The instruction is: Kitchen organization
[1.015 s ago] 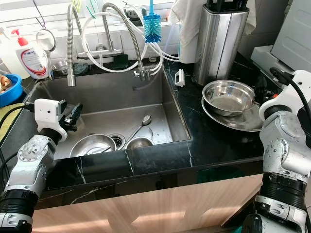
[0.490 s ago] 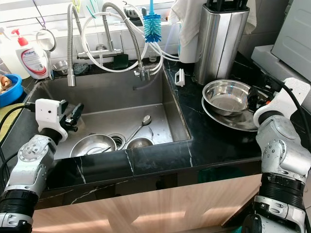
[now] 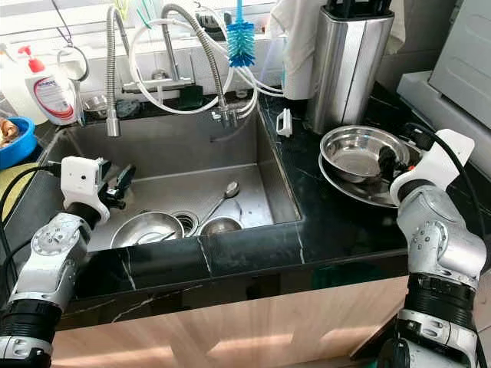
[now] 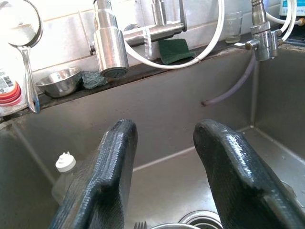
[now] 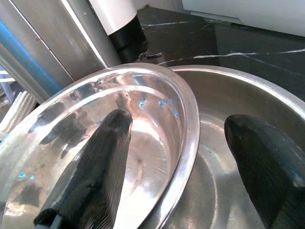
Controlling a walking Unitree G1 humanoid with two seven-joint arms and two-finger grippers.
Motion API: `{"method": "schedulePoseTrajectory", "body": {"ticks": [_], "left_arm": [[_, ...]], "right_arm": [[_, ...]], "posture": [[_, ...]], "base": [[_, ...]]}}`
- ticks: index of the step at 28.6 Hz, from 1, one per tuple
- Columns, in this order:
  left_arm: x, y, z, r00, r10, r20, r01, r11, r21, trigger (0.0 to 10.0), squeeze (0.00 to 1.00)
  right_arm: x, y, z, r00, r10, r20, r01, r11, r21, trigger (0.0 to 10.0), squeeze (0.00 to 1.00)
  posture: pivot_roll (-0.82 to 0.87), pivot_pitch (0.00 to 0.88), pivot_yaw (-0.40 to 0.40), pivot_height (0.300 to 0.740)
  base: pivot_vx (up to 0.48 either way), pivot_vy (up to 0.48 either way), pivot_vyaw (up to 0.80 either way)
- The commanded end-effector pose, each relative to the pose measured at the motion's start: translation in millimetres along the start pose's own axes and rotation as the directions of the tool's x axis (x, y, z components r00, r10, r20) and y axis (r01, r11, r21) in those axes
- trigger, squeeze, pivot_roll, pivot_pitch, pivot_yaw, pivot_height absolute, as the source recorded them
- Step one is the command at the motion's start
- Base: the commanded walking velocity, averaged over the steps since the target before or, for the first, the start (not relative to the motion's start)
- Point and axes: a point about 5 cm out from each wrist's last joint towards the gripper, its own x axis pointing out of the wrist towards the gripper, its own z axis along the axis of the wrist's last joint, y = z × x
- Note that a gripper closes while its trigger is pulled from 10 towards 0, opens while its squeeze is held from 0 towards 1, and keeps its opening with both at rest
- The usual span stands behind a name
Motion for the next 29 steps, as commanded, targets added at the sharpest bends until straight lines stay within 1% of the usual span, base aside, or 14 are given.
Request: {"method": "schedulePoseTrajectory", "body": {"ticks": [1,9,10,11,25,29], "left_arm": [[-2.3,2.5,2.5,1.000,-0.004,0.007,0.003,1.000,0.022,10.0,0.00],[-1.8,1.7,2.4,1.000,-0.007,0.006,0.007,1.000,0.027,10.0,0.00],[-1.8,1.6,2.3,1.000,-0.008,0.006,0.008,1.000,0.027,10.0,0.00],[-1.8,1.6,2.3,1.000,-0.009,0.005,0.008,1.000,0.028,10.0,0.00],[-1.7,0.5,2.3,1.000,-0.016,0.002,0.016,0.999,0.032,10.0,0.00],[-1.6,0.3,2.4,1.000,-0.015,0.002,0.015,0.999,0.031,10.0,0.00]], "right_arm": [[1.8,4.3,-7.5,0.999,0.014,-0.046,-0.013,1.000,0.024,10.0,0.00],[2.6,7.1,-7.8,0.998,0.025,-0.050,-0.023,0.999,0.039,10.0,0.00],[2.5,7.4,-7.9,0.998,0.026,-0.050,-0.024,0.999,0.043,1.2,0.00],[2.3,7.5,-7.8,0.998,0.027,-0.049,-0.024,0.999,0.046,0.0,0.00],[1.3,7.5,-7.4,0.999,0.024,-0.041,-0.022,0.999,0.050,0.0,0.00],[0.7,9.7,-7.7,0.999,0.030,-0.038,-0.028,0.998,0.056,0.0,0.00]], "posture": [[-0.07,0.000,0.069,0.740],[-0.07,0.000,0.070,0.740],[-0.07,0.000,0.070,0.740],[-0.07,0.000,0.070,0.740],[-0.08,0.000,0.071,0.740],[-0.07,0.000,0.072,0.740]], "base": [[0.000,0.000,0.00],[0.000,0.000,0.00],[0.000,0.000,0.00],[0.000,0.000,0.00],[0.000,0.000,0.00],[0.000,0.000,0.00]]}}
